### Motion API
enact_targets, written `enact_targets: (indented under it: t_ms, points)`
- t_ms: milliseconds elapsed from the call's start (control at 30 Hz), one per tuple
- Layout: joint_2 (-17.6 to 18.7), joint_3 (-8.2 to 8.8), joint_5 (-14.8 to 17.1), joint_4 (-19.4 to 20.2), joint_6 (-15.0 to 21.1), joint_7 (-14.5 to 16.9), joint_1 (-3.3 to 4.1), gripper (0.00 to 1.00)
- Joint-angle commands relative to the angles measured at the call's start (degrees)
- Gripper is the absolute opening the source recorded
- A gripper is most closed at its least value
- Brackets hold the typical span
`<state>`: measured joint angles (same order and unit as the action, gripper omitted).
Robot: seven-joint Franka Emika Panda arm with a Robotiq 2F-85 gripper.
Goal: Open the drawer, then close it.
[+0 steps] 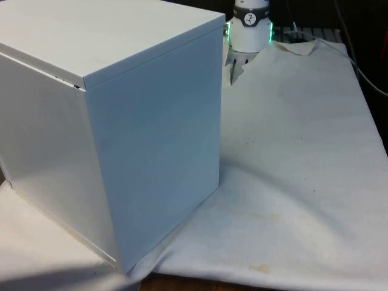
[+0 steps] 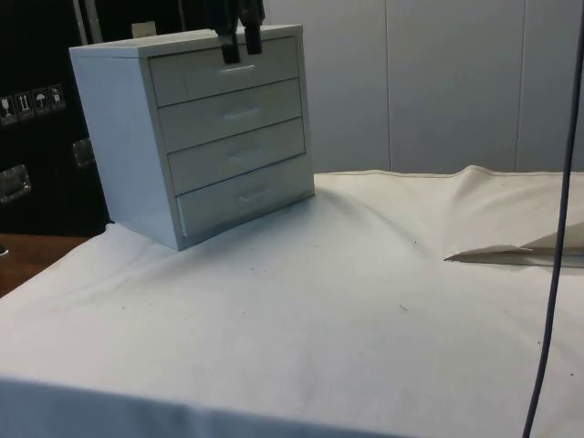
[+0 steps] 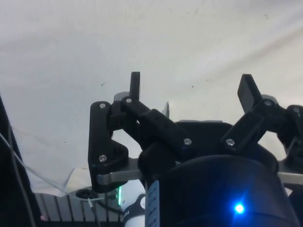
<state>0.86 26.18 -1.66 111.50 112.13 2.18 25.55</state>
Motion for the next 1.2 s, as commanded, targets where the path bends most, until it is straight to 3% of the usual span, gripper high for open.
enact_targets:
  t_ms: [0,567,1167]
  points:
    - [-0.97,0.06,-0.92,1.32,1.78,-0.06,0.0,1.0]
    - [-5.04,2.58,-2.35,6.19,5.44,5.5,-0.29,1.0]
    - [-5.16,3.61,-2.69,6.02,5.04,12.2,-0.23,1.0]
